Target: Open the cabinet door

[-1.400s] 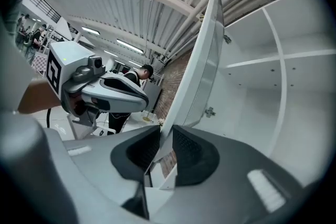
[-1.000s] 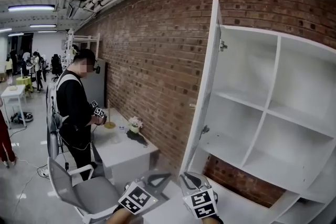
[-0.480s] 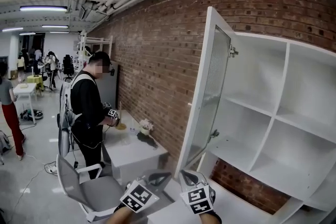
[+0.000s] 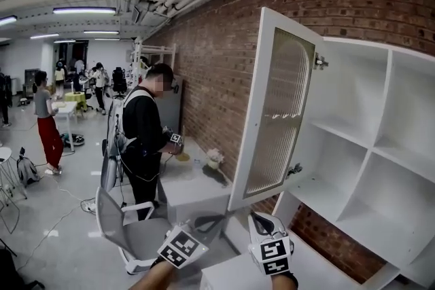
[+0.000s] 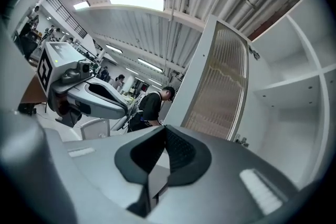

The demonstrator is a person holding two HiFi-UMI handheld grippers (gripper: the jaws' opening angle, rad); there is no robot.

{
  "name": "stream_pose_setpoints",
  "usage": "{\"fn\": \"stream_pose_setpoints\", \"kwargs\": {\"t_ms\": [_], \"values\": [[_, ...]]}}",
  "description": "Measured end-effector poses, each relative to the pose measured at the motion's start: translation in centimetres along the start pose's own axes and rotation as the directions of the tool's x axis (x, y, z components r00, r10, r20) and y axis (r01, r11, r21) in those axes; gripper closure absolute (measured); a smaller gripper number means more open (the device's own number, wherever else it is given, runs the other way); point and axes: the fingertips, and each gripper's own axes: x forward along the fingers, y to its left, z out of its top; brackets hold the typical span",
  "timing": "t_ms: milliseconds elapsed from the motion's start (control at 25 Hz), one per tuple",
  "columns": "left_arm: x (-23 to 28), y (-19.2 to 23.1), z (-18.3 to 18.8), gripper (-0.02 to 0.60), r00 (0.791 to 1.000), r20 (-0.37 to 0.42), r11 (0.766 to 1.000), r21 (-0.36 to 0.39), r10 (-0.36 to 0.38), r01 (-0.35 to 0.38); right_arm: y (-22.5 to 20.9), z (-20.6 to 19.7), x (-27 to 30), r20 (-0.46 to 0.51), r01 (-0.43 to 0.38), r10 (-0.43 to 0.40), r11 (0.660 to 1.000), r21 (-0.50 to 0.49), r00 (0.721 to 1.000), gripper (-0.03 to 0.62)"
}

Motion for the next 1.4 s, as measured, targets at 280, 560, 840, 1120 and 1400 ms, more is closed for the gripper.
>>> {"fn": "stream_pose_setpoints", "kwargs": {"t_ms": [280, 560, 840, 1120, 1400], "values": [[-1.2, -0.9, 0.6, 0.580, 0.999, -0.013, 0.999, 0.009, 0.036, -0.036, 0.8, 1.6, -2.1, 0.042, -0.026, 0.027, 1.000, -0.015, 0.999, 0.589], [-2.3, -1.4, 1.6, 0.580, 0.999, -0.011, 0.998, 0.020, 0.052, -0.051, 1.5, 2.1, -3.5, 0.043, -0.029, 0.031, 0.998, -0.052, 0.999, 0.589], [-3.6, -1.5, 2.1, 0.580, 0.997, -0.014, 0.997, 0.029, 0.070, -0.070, 2.3, 2.4, -4.1, 0.044, -0.042, 0.045, 0.998, -0.056, 0.998, 0.589], [-4.7, -2.0, 2.5, 0.580, 0.997, -0.013, 0.996, 0.033, 0.078, -0.077, 3.1, 2.8, -4.9, 0.048, -0.051, 0.054, 0.997, -0.057, 0.997, 0.589], [-5.7, -2.3, 2.8, 0.580, 0.996, -0.011, 0.996, 0.038, 0.084, -0.084, 3.5, 3.0, -5.6, 0.050, -0.050, 0.053, 0.997, -0.052, 0.997, 0.589]]}}
